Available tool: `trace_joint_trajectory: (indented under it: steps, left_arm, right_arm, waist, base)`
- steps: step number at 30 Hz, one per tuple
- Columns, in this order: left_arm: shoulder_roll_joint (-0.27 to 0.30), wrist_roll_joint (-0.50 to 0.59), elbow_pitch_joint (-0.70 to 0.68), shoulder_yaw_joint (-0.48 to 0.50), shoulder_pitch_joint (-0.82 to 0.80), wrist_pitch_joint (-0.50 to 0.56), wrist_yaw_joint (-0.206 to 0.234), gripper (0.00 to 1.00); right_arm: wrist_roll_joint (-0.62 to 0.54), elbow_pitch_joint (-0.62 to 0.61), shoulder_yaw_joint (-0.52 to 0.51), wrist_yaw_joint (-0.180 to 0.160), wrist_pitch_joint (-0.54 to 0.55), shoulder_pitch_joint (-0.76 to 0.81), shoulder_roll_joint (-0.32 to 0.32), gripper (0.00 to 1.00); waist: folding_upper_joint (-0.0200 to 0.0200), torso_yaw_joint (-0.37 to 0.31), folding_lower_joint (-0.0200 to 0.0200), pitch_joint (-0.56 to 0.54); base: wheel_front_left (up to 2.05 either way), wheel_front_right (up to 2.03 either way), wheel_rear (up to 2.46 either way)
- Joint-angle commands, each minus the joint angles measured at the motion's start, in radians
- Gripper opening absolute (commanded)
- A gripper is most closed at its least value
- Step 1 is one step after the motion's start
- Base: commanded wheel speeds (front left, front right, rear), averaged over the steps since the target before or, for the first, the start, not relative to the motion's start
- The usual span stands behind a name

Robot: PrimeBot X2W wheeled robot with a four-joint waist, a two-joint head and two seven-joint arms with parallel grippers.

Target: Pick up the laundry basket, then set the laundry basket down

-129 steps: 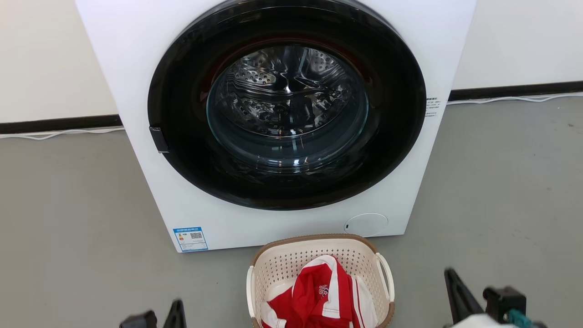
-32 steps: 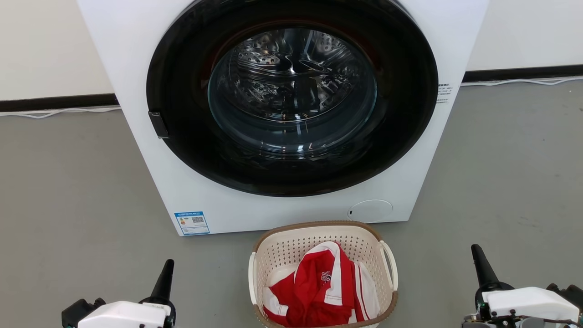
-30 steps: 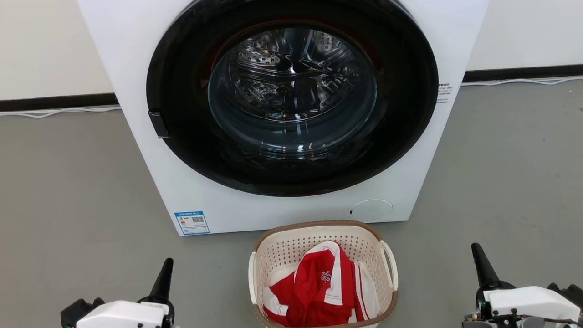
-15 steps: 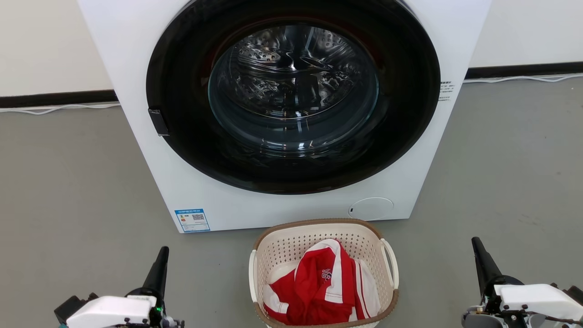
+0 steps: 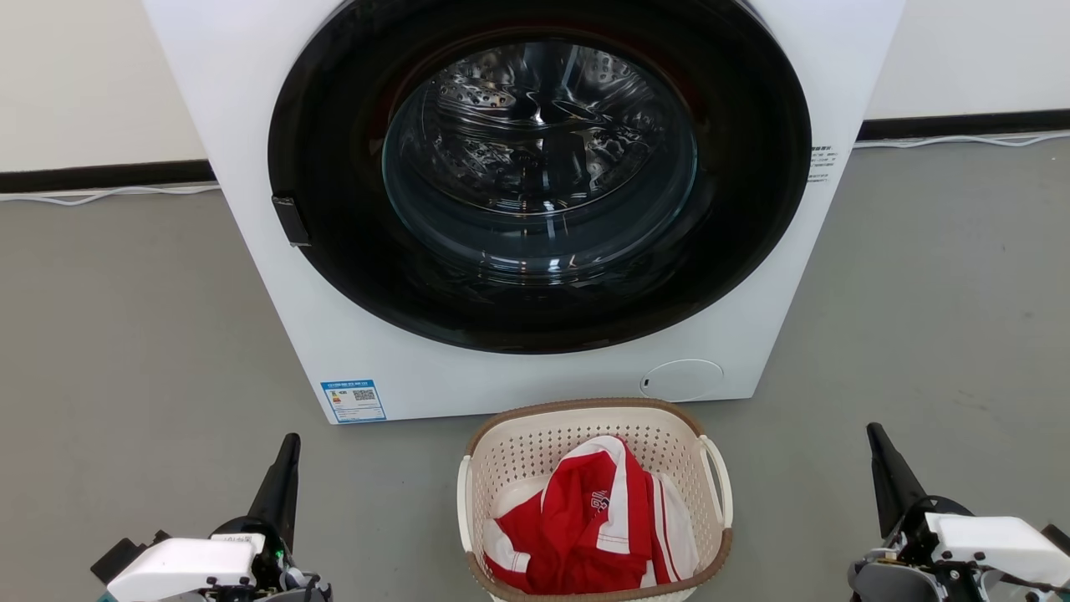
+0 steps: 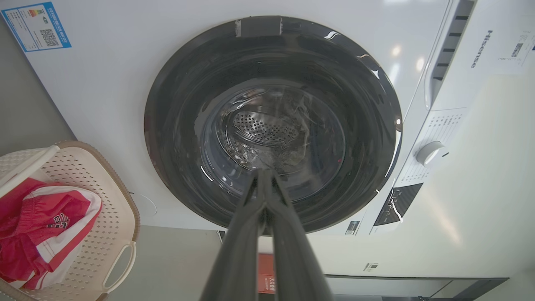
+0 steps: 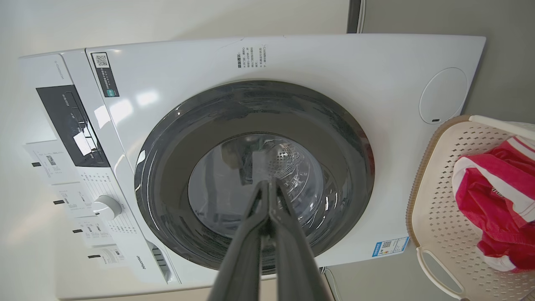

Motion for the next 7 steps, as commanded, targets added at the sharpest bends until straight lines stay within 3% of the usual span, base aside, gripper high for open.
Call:
trace_joint_trajectory:
  steps: [1, 7]
  left_arm:
    - [0.013, -0.005, -0.031, 0.032, -0.056, 0.007, -0.008, 0.00]
    - [0.013, -0.005, -0.031, 0.032, -0.056, 0.007, -0.008, 0.00]
  right_arm:
    - [0.007, -0.032, 0.017, 0.007, 0.008, -0.058, -0.006, 0.00]
    - [0.007, -0.032, 0.017, 0.007, 0.008, -0.058, -0.006, 0.00]
  waist:
    - [0.0000, 0.000, 0.0000, 0.000]
    - [0.0000, 0.000, 0.0000, 0.000]
  base:
    - [0.00, 0.00, 0.00]
    - [0.00, 0.00, 0.00]
